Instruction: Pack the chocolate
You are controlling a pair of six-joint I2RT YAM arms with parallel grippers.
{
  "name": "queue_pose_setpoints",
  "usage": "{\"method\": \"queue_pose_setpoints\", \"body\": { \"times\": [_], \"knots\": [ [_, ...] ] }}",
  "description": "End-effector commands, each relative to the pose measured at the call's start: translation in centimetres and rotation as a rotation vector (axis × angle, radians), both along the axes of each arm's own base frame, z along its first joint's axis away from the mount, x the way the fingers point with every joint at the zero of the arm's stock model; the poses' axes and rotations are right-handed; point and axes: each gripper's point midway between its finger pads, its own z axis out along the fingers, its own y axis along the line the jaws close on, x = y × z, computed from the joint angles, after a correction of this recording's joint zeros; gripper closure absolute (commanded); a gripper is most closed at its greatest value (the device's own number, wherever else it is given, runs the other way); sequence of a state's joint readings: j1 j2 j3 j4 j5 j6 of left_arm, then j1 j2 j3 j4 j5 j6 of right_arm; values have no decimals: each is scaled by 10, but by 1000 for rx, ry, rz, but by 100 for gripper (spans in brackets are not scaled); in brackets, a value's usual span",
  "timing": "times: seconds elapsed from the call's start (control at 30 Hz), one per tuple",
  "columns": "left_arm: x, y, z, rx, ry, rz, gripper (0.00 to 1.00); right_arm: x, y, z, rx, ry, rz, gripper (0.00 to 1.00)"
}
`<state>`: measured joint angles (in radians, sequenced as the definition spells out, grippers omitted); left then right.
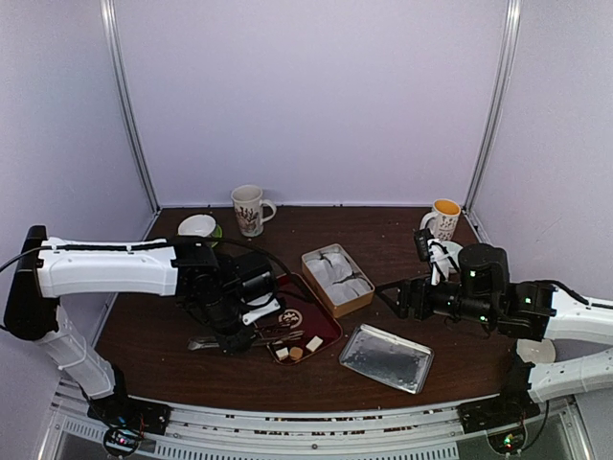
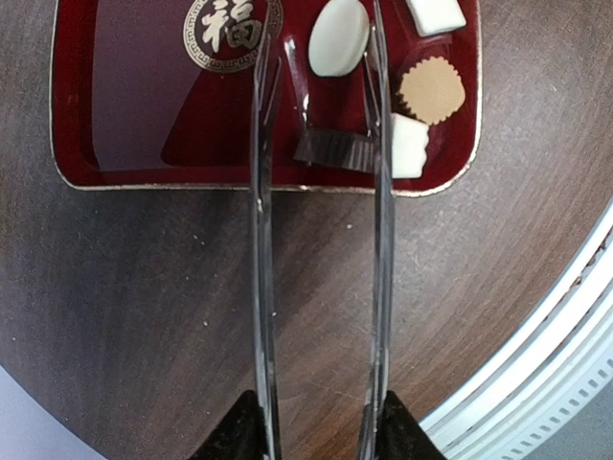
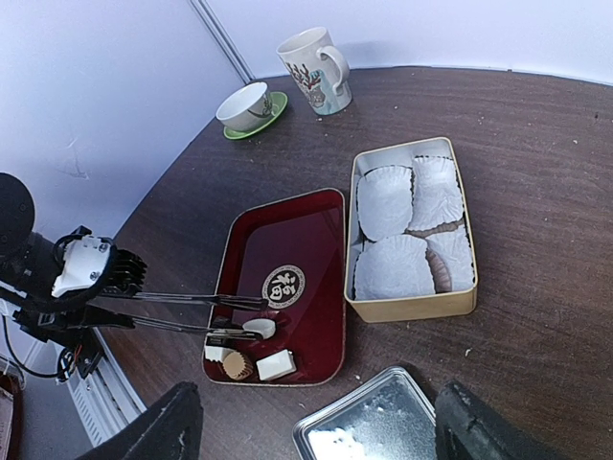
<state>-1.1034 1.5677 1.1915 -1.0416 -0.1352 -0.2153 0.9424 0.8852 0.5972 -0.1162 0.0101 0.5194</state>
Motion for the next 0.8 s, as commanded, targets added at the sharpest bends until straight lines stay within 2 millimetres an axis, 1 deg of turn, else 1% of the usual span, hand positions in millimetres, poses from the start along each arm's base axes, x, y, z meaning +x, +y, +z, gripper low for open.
{"method": "queue_pose_setpoints", "body": {
  "times": [0.0,0.1,0.17,0.27,0.4,0.63,0.77],
  "knots": [
    [-3,-5,6,-9,49,6,62,3,-3,1,-7,-22,-21,16],
    [-3,-10,5,-24,57,-5,68,3,-4,1,-10,-22,-21,16],
    [-2,-11,6,-23,53,-6,70,3,-4,1,-12,-23,-22,16],
    [3,-15,14,-39,30,-6,72,3,-7,0,-15,-25,-30,15],
    [18,-22,30,-81,-57,18,74,5,-11,-1,-23,-33,-49,16],
    [50,-54,59,-193,-191,51,78,11,-26,7,-33,-82,-120,15],
    [67,-60,68,-208,-242,83,82,15,-30,7,-69,-86,-141,15]
  ]
}}
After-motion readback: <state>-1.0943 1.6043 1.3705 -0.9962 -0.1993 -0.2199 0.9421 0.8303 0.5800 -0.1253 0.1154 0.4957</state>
